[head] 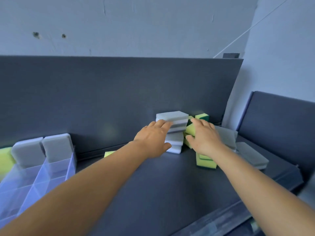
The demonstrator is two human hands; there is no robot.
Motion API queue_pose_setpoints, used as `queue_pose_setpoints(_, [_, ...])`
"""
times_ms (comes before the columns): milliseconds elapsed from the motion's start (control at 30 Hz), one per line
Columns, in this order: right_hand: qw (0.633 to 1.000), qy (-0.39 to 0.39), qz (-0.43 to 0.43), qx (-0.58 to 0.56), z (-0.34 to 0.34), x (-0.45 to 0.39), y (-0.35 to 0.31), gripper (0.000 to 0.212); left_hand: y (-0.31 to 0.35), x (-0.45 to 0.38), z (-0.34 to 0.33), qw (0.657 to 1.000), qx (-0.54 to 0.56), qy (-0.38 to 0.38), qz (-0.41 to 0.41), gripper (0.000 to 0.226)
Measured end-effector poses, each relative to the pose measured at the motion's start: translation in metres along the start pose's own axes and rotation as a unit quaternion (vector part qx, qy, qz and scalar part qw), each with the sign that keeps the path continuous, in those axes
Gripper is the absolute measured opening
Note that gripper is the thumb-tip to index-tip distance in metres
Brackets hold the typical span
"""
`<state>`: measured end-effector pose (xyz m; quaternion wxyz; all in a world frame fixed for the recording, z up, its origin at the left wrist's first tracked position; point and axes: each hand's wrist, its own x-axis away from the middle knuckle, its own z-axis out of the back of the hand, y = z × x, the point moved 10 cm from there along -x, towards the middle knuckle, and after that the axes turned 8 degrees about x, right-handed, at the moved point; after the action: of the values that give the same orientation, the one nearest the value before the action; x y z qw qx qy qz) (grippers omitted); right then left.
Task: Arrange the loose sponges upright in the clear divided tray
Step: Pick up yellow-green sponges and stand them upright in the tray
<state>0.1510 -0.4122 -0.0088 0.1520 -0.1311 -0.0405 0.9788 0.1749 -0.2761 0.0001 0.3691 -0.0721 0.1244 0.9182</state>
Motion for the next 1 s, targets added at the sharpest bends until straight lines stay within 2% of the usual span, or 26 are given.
queue_pose_setpoints(133, [0.997,-0.066,-0.021,0.032,-0.021,-0.006,0.037,0.062,0.014,-0.013,-0.013,1.000,-0.010,0.015,0.005,0.066])
queue_pose_setpoints(200, [0.997,-0.071,-0.003,0.033,-0.025,-0.005,0.041,0.061,0.017,-0.014,-0.017,1.000,-0.012,0.026,0.006,0.066])
queue_pose_setpoints(300, [0.998,-0.048,0.029,-0.003,-0.016,-0.003,0.034,0.045,0.010,-0.010,-0.018,0.999,0.002,0.042,0.016,0.067])
queue_pose_setpoints(433, [0.992,-0.070,0.060,-0.086,-0.013,0.006,0.011,0.031,-0.011,0.004,-0.013,0.997,0.016,0.052,0.050,0.068])
queue_pose_setpoints(600, [0.984,-0.071,0.074,-0.148,-0.016,0.022,-0.024,0.044,-0.034,0.037,-0.007,0.989,0.078,0.062,0.105,0.065])
queue_pose_setpoints(767, [0.980,-0.081,0.025,-0.182,-0.023,0.032,-0.042,0.069,-0.025,0.066,-0.007,0.975,0.141,0.063,0.159,0.075])
queue_pose_setpoints(900, [0.981,-0.093,-0.001,-0.171,-0.022,0.040,-0.046,0.068,-0.001,0.078,-0.026,0.977,0.130,0.006,0.171,0.087])
queue_pose_setpoints(1000, [0.980,-0.079,0.000,-0.183,-0.013,0.044,-0.046,0.062,0.002,0.081,-0.031,0.979,0.092,-0.004,0.181,0.075])
